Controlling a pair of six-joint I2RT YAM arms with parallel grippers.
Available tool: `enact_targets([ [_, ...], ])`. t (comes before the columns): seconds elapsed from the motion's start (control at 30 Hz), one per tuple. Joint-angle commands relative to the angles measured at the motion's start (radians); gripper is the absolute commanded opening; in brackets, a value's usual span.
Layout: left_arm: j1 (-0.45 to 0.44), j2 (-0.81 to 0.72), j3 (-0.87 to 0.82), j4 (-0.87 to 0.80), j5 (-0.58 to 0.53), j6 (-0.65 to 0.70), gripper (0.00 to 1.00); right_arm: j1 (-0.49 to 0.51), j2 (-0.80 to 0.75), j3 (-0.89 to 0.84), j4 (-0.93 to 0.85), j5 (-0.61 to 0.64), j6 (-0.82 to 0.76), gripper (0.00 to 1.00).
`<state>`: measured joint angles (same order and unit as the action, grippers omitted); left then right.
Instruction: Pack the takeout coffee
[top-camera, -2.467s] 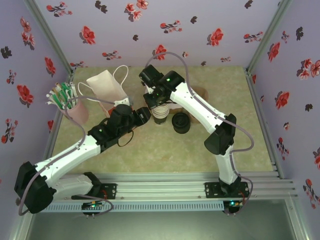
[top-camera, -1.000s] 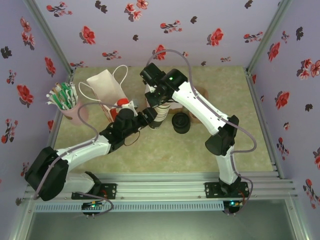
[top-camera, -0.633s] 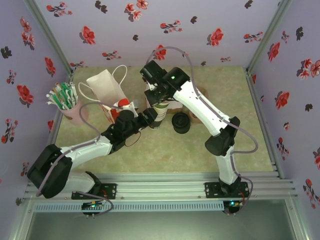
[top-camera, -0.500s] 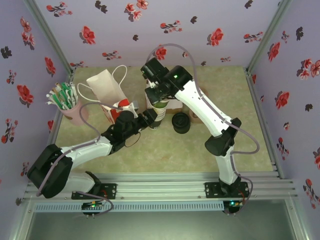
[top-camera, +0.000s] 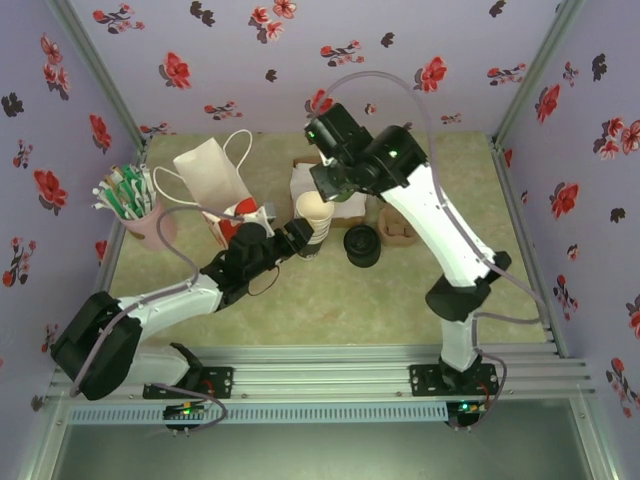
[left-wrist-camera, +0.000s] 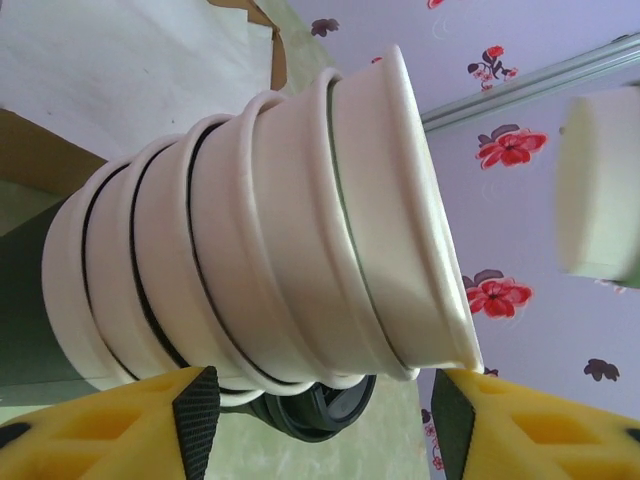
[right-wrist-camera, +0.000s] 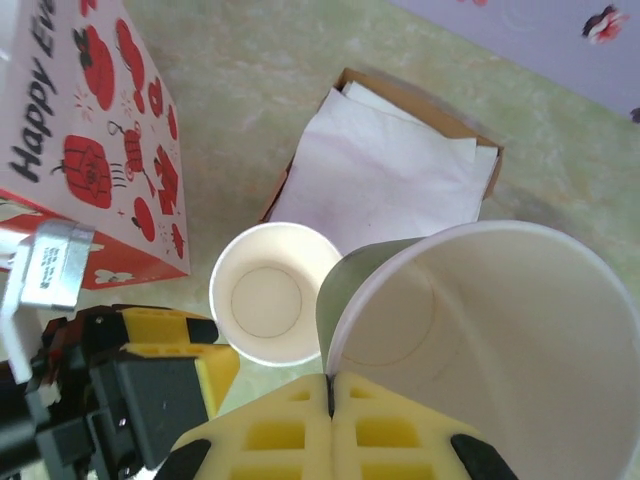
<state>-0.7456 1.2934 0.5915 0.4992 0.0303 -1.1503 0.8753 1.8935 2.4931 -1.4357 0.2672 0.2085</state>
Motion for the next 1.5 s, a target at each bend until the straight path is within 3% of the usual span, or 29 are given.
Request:
enact_targets([
  [0.0, 0.004, -0.047, -0.013, -0.049, -0.010, -0.016, 0.61, 0.028, -0.126, -0.105, -0.001, 0.018, -0.013, 0.00],
  [0.5, -0.089, -0.185, 0.117, -0.317, -0.083, 0.048, 0.69, 0.089, -0.575, -0.974, 0.352, -0.155, 0.106, 0.00],
  [0.73, -0.156, -0.201, 0.243, -0.438, -0.121, 0.116, 0.77, 0.114, -0.651, -1.226, 0.508, -0.203, 0.171, 0.00],
  [1.07, -0.212, -0.277, 0.322, -0.582, -0.205, 0.201, 0.85, 0.201, -0.582, -1.338, 0.655, -0.184, 0.203, 0.00],
  [1.47, -0.212, -0.426, 0.271, -0.677, -0.296, 0.245, 0.90, 0.312, -0.335, -1.241, 0.667, -0.053, 0.168, 0.00],
])
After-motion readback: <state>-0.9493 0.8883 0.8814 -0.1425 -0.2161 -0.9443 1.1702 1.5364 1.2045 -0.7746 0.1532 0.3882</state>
